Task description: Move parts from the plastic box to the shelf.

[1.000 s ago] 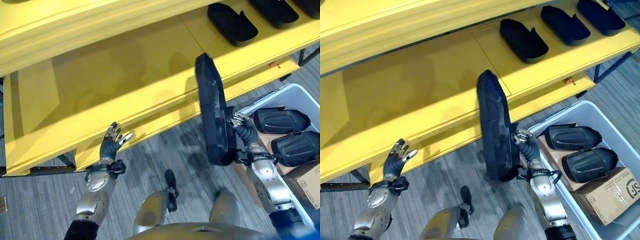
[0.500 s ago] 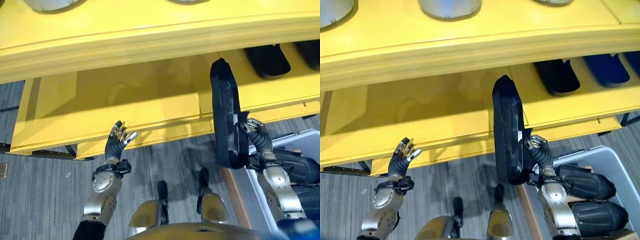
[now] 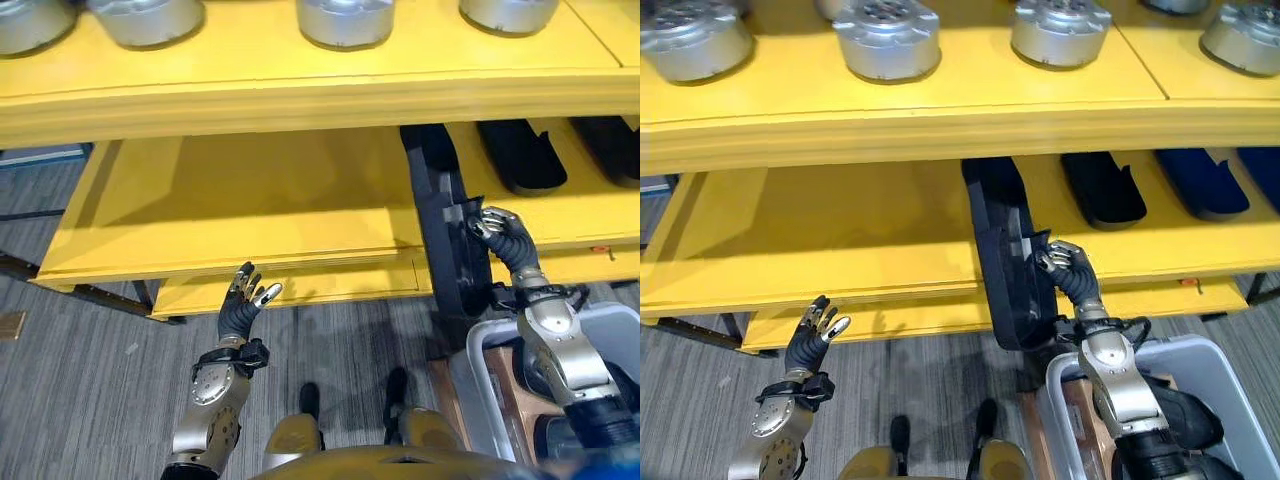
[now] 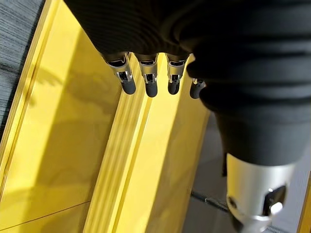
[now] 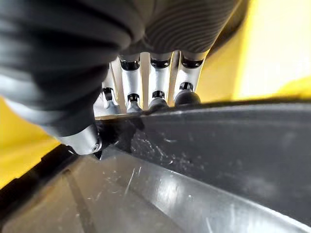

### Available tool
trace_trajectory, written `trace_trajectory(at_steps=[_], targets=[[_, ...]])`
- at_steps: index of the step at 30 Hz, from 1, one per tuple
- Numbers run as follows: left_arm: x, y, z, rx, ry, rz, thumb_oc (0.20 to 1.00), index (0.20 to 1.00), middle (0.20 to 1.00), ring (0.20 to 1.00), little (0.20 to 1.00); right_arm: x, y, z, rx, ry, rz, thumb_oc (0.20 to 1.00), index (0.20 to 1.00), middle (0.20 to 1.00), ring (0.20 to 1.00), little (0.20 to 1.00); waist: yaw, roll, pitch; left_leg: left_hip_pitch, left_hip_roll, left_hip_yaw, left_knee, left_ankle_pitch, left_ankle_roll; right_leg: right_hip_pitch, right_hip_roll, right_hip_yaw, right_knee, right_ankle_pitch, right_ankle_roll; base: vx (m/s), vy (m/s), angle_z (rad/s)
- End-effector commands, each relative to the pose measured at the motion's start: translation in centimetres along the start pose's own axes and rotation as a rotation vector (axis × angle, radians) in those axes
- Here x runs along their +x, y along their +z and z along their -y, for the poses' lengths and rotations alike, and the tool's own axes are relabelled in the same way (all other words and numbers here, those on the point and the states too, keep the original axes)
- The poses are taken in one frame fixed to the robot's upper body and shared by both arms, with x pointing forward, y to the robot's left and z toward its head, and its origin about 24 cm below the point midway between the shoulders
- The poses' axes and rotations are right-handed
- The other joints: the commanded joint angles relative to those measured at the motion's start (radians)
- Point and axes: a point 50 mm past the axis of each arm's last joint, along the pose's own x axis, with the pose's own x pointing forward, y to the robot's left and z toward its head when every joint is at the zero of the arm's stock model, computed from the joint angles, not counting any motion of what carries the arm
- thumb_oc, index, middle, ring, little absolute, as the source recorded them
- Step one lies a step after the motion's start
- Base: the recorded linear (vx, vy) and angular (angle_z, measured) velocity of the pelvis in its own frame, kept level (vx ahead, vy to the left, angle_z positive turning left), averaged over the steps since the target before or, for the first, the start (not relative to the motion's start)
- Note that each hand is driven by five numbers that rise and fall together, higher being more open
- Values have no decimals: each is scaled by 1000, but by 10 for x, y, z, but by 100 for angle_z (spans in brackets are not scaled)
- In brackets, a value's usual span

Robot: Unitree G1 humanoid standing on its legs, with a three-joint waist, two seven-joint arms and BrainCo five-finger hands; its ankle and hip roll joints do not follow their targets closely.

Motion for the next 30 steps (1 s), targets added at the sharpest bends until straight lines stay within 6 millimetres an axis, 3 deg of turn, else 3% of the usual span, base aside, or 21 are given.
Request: trace_trajectory(at_steps=[1,5,8,10,11,16,18,22,28,30], targets=[[5,33,9,16,-93,133,1000,1000,1000,1000,1000,31,42,-3,-23,-5,167,200,200,200,200,200,33,-8,12,-68,78,38,84,20,-54,-100,-139,-46,202,-78,103,-230,-5,11],[11,46,19,-3,-132,187,1000,1000,1000,1000,1000,51,67,-5,-31,-25,237,200,200,200,200,200,50,5,86,-162,66,21,158,10,-48,-200,-168,-36,291,-77,100,-207,24,16],[13,54,26,-1,-162,212,1000,1000,1000,1000,1000,70,98,9,-51,-106,313,200,200,200,200,200,67,16,131,-249,48,17,231,-10,-41,-278,-193,-30,349,-80,100,-141,46,17],[15,62,33,-9,-188,244,1000,1000,1000,1000,1000,85,133,25,-93,-204,398,200,200,200,200,200,77,22,165,-336,38,16,306,-33,-36,-359,-215,-12,410,-96,99,-117,56,15],[15,64,35,-8,-200,253,1000,1000,1000,1000,1000,89,141,29,-103,-227,416,200,200,200,200,200,80,24,172,-358,36,16,327,-39,-34,-378,-221,-9,425,-99,99,-62,32,10],[16,67,41,-19,-223,267,1000,1000,1000,1000,1000,101,164,43,-125,-322,446,200,200,200,200,200,86,28,195,-428,24,18,395,-67,-27,-446,-239,10,486,-119,98,-31,27,7],[18,71,46,-32,-232,285,1000,1000,1000,1000,1000,107,178,64,-185,-427,442,200,200,200,200,200,93,32,214,-481,26,10,467,-122,-26,-502,-240,29,561,-170,100,62,44,4],[19,75,47,-36,-222,305,1000,1000,1000,1000,1000,111,193,88,-206,-515,434,200,200,200,200,200,99,30,229,-533,25,0,524,-149,-25,-544,-250,34,609,-192,97,24,6,0],[19,78,52,-36,-241,317,1000,1000,1000,1000,1000,117,218,111,-277,-592,413,200,200,200,200,200,105,26,232,-562,21,-4,542,-163,-25,-567,-255,36,625,-202,97,39,13,2],[20,80,58,-51,-270,323,1000,1000,1000,1000,1000,119,235,124,-324,-633,394,200,200,200,200,200,111,20,229,-563,18,-9,532,-162,-26,-565,-254,34,619,-204,100,88,8,1]])
